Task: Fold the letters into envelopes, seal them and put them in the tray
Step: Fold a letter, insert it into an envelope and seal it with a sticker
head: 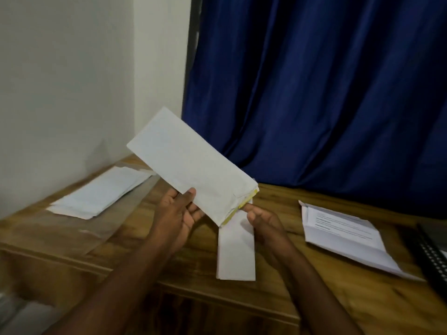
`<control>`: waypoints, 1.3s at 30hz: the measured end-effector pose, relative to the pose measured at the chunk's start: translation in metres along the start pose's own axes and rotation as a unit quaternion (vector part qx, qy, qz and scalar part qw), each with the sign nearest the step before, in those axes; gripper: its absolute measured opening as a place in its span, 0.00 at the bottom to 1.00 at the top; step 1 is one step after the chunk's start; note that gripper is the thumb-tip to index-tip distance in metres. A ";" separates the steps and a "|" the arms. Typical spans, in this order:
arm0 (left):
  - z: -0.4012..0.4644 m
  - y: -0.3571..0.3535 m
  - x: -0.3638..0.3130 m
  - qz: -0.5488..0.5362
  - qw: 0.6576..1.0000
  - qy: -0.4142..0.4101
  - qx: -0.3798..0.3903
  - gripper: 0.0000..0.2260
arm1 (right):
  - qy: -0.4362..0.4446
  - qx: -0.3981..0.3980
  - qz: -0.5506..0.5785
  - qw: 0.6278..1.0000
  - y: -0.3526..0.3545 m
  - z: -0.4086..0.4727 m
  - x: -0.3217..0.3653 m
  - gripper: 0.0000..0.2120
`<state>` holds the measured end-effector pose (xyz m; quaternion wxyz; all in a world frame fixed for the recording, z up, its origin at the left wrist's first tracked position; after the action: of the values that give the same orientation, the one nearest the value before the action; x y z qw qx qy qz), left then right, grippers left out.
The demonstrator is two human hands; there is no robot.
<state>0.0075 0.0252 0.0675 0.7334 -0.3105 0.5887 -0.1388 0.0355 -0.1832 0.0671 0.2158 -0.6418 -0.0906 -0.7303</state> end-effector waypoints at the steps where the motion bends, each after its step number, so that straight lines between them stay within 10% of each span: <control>1: -0.003 -0.005 0.012 -0.003 1.000 0.013 -0.006 0.14 | 0.011 -0.014 -0.011 1.000 -0.002 -0.004 0.004 0.14; 21: -0.050 0.007 0.036 0.040 0.958 0.273 0.082 0.20 | -0.053 -0.084 -0.112 0.989 0.015 -0.003 0.012 0.09; 25: -0.087 0.006 0.005 0.336 0.819 0.351 0.306 0.21 | -0.142 -0.051 -0.175 0.973 0.030 -0.008 0.010 0.09; 28: -0.092 -0.003 -0.009 0.546 0.752 0.136 0.344 0.14 | -0.194 -0.050 -0.216 0.956 0.042 -0.014 0.006 0.13; 31: -0.065 -0.013 -0.011 0.687 0.655 -0.141 0.283 0.37 | -0.218 -0.055 -0.240 0.944 0.046 -0.018 0.004 0.15; 35: -0.021 -0.022 0.016 0.768 0.486 -0.226 0.350 0.57 | -0.219 -0.077 -0.231 0.945 0.044 -0.021 0.009 0.13; 39: -0.003 -0.028 0.042 0.778 0.475 -0.188 0.367 0.57 | -0.208 -0.084 -0.235 0.946 0.042 -0.023 0.011 0.08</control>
<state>0.0202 -0.0213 0.0525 0.6808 0.5532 0.3320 0.3469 0.0320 -0.2325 0.0678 -0.0405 -0.7555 -0.2198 -0.6159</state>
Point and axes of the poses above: each hand's wrist, its own z-axis towards the middle knuckle, its own y-axis out of the back of the hand, x = y × z, the point moved 2 cm from there along z, towards the middle knuckle, and after that the axes turned 10 degrees about z, right-handed, at the moved point
